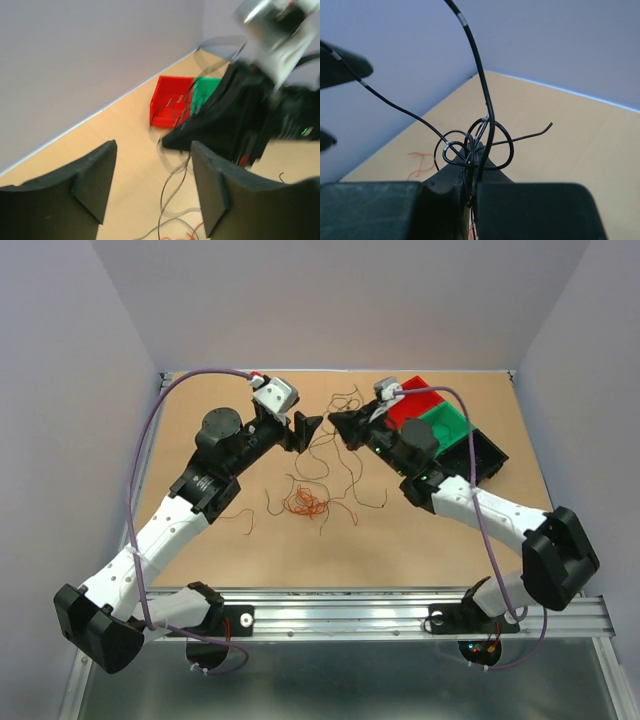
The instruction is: Untangle the cables
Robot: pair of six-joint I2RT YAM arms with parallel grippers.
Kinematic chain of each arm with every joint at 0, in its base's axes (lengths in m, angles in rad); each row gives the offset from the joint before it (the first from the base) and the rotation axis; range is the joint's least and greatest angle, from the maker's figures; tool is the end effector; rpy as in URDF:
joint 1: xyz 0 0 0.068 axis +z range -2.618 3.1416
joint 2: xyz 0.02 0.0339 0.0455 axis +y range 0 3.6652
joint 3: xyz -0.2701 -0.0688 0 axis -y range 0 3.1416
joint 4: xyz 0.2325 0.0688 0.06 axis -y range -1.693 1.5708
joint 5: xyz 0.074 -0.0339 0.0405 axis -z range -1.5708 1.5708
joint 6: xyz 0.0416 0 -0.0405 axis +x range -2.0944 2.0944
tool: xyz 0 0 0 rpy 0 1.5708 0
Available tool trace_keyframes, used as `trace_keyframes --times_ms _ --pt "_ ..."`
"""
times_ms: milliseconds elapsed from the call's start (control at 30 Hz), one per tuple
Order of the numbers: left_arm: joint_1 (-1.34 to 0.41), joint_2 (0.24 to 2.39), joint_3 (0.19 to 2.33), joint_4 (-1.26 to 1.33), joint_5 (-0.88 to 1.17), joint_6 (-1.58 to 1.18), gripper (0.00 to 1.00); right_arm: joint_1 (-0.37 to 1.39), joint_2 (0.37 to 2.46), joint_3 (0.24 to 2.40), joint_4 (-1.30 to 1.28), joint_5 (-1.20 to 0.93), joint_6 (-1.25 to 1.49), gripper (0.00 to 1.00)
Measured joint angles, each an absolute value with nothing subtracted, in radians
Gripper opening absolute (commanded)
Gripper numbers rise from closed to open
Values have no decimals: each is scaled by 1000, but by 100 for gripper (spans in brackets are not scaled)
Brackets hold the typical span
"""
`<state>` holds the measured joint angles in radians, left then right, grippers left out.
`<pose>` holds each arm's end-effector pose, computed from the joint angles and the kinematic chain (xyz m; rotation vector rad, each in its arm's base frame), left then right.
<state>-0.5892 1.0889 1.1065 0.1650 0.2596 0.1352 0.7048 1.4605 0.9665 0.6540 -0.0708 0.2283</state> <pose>0.1924 -0.1414 0.4377 0.7014 1.2313 -0.5566 0.2551 0.2209 0.3429 -0.4038 1.4052 0.8178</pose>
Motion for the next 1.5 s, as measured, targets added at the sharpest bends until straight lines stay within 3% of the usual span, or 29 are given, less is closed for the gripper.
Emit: trace_keyframes --times_ms 100,400,633,767,1167,1367,1500 --pt "-576 1070 1024 216 180 137 98 594 1392 964 602 -62 282 0" --pt "-567 1078 858 357 173 157 99 188 1314 922 510 -106 460 0" --pt "-567 1211 839 407 209 174 99 36 1304 791 519 -105 548 0" --pt "-567 1213 825 419 218 185 99 -73 1349 719 638 -184 621 0" --pt "-568 1153 793 475 236 210 99 -321 1761 669 1172 -509 994 0" --pt "-568 1153 791 475 241 216 99 -372 1753 652 1235 -516 1052 1" --pt "-568 1152 791 475 247 220 99 -423 1619 520 1256 -427 1040 1"
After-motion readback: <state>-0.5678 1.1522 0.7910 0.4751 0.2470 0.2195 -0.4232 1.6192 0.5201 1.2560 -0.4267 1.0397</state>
